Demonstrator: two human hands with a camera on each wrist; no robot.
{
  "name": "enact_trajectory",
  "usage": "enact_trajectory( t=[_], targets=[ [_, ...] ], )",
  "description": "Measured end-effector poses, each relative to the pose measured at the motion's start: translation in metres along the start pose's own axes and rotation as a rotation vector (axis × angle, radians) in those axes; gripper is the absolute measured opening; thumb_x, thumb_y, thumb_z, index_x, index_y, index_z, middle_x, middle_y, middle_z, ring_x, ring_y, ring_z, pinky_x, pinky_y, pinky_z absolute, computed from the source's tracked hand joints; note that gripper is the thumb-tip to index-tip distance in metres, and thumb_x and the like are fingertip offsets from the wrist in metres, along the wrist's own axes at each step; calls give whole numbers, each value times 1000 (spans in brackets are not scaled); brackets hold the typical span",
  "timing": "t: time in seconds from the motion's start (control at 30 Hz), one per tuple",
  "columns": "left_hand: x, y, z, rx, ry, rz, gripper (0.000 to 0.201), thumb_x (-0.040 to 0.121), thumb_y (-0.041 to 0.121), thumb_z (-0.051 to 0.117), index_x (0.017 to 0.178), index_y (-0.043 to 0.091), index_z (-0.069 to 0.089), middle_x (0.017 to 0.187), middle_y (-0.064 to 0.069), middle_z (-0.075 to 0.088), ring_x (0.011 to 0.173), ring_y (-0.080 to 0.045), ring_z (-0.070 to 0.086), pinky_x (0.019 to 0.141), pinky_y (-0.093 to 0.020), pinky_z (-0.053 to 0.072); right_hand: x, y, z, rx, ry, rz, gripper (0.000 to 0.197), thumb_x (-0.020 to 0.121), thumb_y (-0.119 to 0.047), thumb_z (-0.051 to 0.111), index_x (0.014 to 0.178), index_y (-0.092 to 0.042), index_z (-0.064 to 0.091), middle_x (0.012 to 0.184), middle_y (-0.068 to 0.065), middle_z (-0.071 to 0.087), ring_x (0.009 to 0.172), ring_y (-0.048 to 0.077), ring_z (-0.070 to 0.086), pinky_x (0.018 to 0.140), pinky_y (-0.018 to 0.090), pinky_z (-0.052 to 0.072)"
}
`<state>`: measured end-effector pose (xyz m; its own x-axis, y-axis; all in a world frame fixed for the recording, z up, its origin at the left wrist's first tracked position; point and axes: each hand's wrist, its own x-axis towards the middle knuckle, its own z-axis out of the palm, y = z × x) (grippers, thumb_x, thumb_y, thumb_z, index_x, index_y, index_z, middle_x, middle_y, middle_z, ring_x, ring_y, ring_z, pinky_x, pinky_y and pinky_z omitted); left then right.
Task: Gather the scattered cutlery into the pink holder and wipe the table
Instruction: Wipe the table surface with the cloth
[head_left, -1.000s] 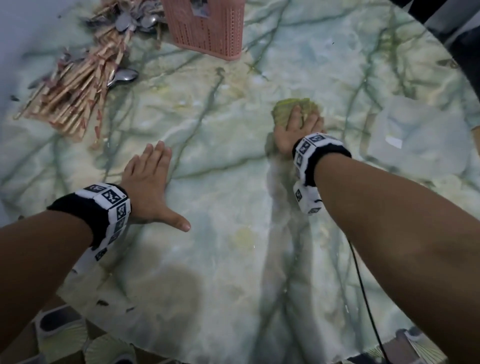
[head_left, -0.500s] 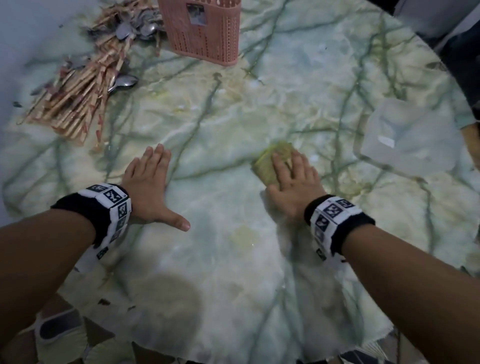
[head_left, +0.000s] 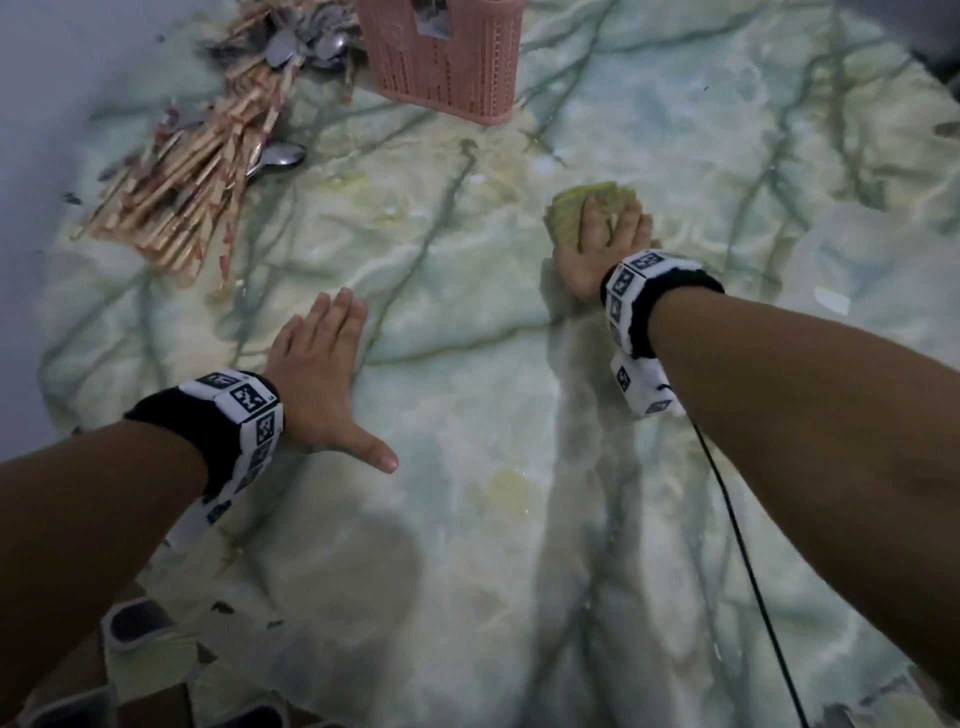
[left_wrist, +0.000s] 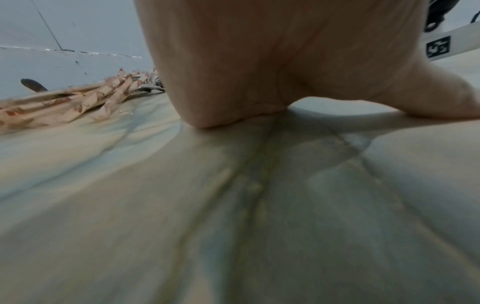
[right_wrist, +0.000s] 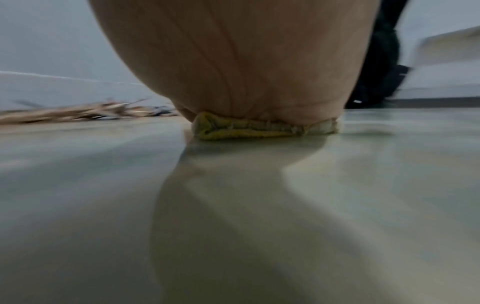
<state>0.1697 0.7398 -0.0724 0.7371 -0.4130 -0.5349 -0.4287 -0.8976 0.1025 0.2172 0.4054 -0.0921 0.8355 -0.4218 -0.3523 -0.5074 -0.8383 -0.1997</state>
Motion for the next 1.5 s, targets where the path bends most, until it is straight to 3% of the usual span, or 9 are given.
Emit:
enact_trajectory(
  t=[0.17,0.3,0.37,0.63,0.8,1.07,1.33,1.4,1.5],
  targets=[
    [0,-1,1,6,21,-3,177,25,108,52,152,19,-35,158,1,-42,145,-17,-38,120,-42,-17,-71,-77,40,-246,-129,-538,74,96,-62,32,161,-40,3,170,11,-9,156,34,-7,123,49,-2],
    [-3,-1,0,18,28,-2,177,25,110,48,152,18,-34,158,0,-42,146,-18,-38,121,-43,-15,-150,-53,58,-360,-158,-785,82,84,-65,28,160,-44,6,170,9,-5,156,28,-4,124,46,2],
    [-3,0,1,8,53,-6,178,23,110,48,154,19,-31,160,1,-38,148,-19,-33,123,-44,-12,-158,-25,53,-335,-185,-713,84,80,-63,26,159,-46,4,170,7,-7,156,25,-6,124,44,1],
    [-3,-1,6,11,117,-14,177,22,110,48,158,20,-22,166,1,-27,153,-19,-23,125,-44,-6,-152,90,20,-185,-168,-123,71,99,-55,23,159,-42,-13,169,7,-18,156,26,-15,125,45,-7],
    [-33,7,5,-70,158,5,168,29,108,48,161,19,-7,169,-10,-7,156,-26,0,126,-41,9,-175,146,18,-107,-123,71,72,99,-58,23,160,-39,-11,169,7,-16,156,25,-13,126,44,-5],
    [-106,27,47,101,-102,-44,173,26,110,48,146,25,-44,155,-3,-46,148,-28,-34,124,-48,-6,-171,148,24,-65,-41,70,69,100,-58,22,162,-37,-3,169,9,-15,156,29,-13,126,47,-4],
    [-112,34,57,63,-142,-96,180,18,107,54,142,25,-48,147,-7,-56,140,-31,-45,120,-52,-14,-143,112,25,-67,-30,40,71,99,-57,24,162,-36,-1,169,11,-12,155,32,-13,124,51,-8],
    [-112,34,58,59,-129,-94,180,18,107,54,143,26,-47,148,-7,-55,141,-30,-44,120,-52,-14,-144,79,36,-115,-55,-71,69,100,-58,22,161,-37,-1,169,11,-11,155,33,-13,124,51,-8],
    [-113,33,59,54,-108,-90,179,19,107,55,145,26,-44,151,-6,-52,143,-30,-42,120,-50,-14,-184,23,65,-249,-142,-389,68,101,-57,24,162,-36,0,170,12,-10,155,33,-12,123,48,-6]
  ],
)
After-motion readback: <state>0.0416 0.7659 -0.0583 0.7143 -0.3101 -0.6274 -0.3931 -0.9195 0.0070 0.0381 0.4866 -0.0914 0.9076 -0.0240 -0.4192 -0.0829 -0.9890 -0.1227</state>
